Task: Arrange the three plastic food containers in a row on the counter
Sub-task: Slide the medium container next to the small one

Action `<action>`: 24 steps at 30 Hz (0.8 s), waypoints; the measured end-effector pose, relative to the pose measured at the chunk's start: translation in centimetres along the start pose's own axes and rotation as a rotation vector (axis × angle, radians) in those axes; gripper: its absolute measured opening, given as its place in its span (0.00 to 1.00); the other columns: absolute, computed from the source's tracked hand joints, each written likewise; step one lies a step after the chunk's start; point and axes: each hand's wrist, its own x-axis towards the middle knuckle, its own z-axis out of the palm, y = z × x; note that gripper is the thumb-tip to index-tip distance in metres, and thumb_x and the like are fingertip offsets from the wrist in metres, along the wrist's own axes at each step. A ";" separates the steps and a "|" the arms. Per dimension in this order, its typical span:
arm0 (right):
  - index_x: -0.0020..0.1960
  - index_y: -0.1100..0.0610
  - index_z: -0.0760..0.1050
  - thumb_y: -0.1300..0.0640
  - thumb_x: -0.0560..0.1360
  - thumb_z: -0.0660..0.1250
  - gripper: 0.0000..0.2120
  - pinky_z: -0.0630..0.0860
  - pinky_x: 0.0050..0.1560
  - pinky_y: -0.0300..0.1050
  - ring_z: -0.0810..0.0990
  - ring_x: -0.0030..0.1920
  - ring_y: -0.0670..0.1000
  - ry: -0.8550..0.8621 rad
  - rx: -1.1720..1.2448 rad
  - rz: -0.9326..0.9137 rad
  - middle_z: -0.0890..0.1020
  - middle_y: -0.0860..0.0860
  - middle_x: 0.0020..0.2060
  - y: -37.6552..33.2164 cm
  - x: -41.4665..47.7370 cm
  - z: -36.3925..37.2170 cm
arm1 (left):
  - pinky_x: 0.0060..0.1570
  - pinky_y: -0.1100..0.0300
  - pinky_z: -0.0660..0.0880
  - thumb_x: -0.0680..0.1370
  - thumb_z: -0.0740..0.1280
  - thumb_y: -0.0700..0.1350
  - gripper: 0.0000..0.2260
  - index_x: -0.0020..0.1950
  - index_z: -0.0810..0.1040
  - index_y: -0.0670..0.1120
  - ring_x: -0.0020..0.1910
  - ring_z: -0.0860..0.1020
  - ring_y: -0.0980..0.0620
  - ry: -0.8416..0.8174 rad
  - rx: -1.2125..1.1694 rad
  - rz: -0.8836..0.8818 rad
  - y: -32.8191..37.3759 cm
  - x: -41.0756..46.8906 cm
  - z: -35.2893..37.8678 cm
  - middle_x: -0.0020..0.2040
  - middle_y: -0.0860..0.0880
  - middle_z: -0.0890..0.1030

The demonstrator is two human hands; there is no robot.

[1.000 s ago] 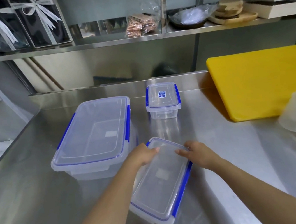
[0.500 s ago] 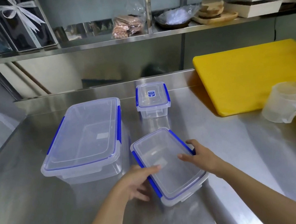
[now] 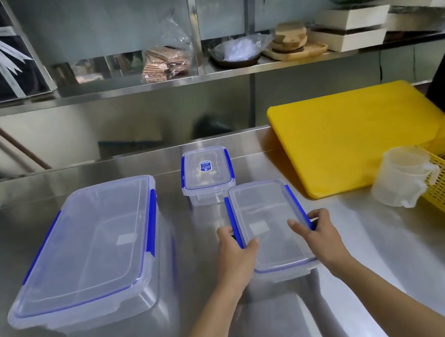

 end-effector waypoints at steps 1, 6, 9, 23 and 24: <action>0.54 0.56 0.62 0.50 0.74 0.67 0.18 0.69 0.31 0.36 0.74 0.36 0.45 0.010 -0.003 0.015 0.73 0.49 0.41 0.0 0.9 -0.6 | 0.50 0.55 0.77 0.72 0.71 0.44 0.17 0.55 0.65 0.50 0.50 0.78 0.52 -0.035 -0.012 -0.014 0.1 0.7 0.9 0.56 0.48 0.77; 0.53 0.57 0.63 0.49 0.73 0.68 0.19 0.74 0.38 0.44 0.76 0.41 0.52 0.053 -0.037 0.059 0.75 0.55 0.48 0.5 5.1 -2.3 | 0.63 0.48 0.74 0.58 0.77 0.55 0.38 0.64 0.66 0.56 0.61 0.75 0.52 -0.211 0.019 -0.002 0.5 3.4 4.1 0.63 0.50 0.73; 0.54 0.56 0.63 0.48 0.72 0.69 0.20 0.76 0.44 0.51 0.77 0.45 0.57 0.063 -0.082 0.056 0.77 0.56 0.49 1.1 7.9 -2.8 | 0.72 0.50 0.63 0.48 0.78 0.63 0.62 0.75 0.52 0.49 0.72 0.61 0.51 -0.303 0.230 0.019 0.5 5.3 5.8 0.73 0.48 0.58; 0.75 0.47 0.41 0.17 0.44 0.58 0.68 0.48 0.76 0.52 0.43 0.77 0.53 -0.493 -0.746 -0.334 0.40 0.52 0.77 -0.7 21.8 -3.1 | 0.67 0.57 0.67 0.69 0.55 0.64 0.31 0.63 0.77 0.45 0.61 0.78 0.50 -0.078 1.104 0.520 1.1 16.2 8.0 0.62 0.48 0.80; 0.75 0.47 0.38 0.19 0.49 0.60 0.65 0.48 0.76 0.52 0.41 0.77 0.53 -0.504 -0.838 -0.360 0.38 0.52 0.76 -0.8 22.7 -3.0 | 0.64 0.55 0.69 0.70 0.54 0.63 0.31 0.63 0.77 0.45 0.62 0.78 0.50 -0.070 1.144 0.522 1.2 17.0 8.1 0.62 0.47 0.80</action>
